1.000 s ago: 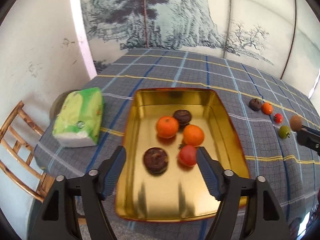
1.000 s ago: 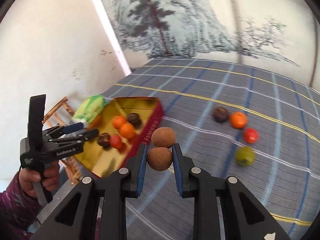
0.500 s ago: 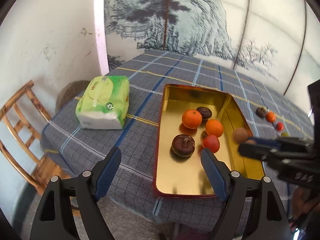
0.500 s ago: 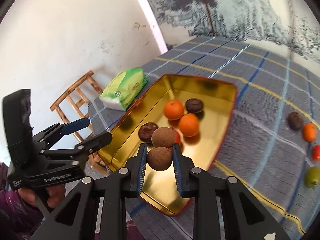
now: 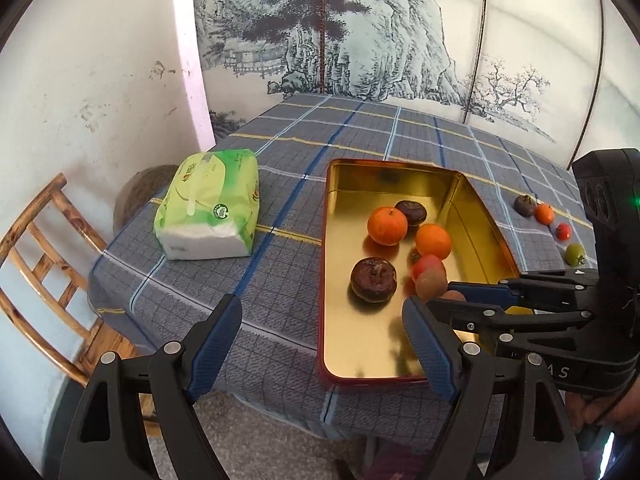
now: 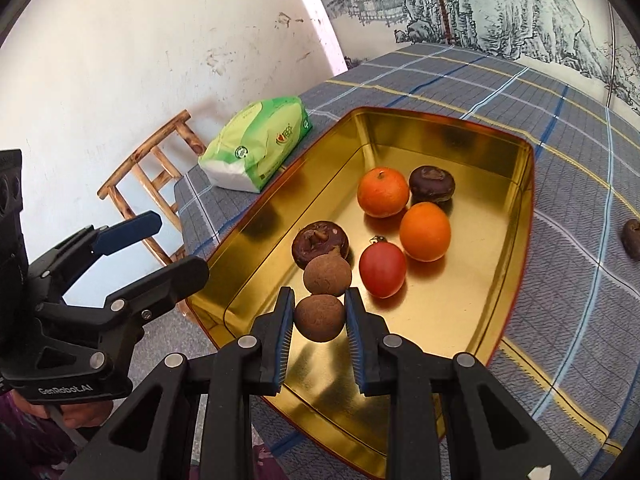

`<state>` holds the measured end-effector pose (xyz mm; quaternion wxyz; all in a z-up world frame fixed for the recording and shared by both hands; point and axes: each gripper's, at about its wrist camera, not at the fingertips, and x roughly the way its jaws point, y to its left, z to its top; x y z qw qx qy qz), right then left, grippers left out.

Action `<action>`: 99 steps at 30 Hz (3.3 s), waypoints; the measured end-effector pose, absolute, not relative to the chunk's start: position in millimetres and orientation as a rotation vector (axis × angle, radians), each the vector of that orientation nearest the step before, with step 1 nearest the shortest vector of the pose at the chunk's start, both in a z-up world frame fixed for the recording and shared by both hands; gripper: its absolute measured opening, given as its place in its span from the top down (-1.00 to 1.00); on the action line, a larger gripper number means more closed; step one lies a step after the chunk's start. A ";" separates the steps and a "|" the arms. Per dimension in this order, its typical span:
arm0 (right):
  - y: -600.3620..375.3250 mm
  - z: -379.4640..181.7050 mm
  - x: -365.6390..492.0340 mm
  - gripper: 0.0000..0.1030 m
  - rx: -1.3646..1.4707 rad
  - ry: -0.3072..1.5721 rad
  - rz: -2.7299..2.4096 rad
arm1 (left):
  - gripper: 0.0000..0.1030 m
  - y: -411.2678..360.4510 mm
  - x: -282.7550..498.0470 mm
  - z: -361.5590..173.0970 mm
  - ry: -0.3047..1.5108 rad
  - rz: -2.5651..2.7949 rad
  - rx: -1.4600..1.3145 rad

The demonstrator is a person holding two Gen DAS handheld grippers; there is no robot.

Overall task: Organize fruits
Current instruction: 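Carry the two brown fruits into the tray and release with the right gripper, then grasp the green fruit with the left gripper and lift it, then hold the green fruit with the left gripper while the right gripper grasps a red tomato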

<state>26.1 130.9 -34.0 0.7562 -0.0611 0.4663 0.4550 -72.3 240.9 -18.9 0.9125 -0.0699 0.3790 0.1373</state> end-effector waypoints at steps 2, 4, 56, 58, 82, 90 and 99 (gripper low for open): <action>132.9 -35.3 25.4 0.54 -0.139 1.020 0.992 | -0.60 241.0 -72.4 -20.3 0.784 0.285 -0.139; 134.5 -37.5 25.0 0.54 -0.144 1.025 0.994 | -0.60 240.7 -72.2 -21.0 0.788 0.291 -0.136; -252.4 -63.3 56.1 -0.25 0.195 0.854 0.297 | -0.62 -23.2 90.4 -9.0 0.896 -0.465 0.052; -252.5 -63.5 54.2 -0.27 0.199 0.844 0.313 | -0.57 -38.1 108.6 -20.1 0.916 -0.449 0.080; -258.1 -60.9 58.8 -0.49 0.282 0.852 0.422 | 0.25 -57.9 151.6 -73.2 0.996 -0.411 -0.001; -206.9 -31.4 108.4 -0.47 0.111 0.831 0.588 | 0.25 -16.4 98.1 -37.9 0.949 -0.387 -0.127; -141.7 -53.2 163.8 -0.12 -0.046 0.875 0.655 | 0.25 18.3 68.0 -9.9 0.912 -0.364 -0.208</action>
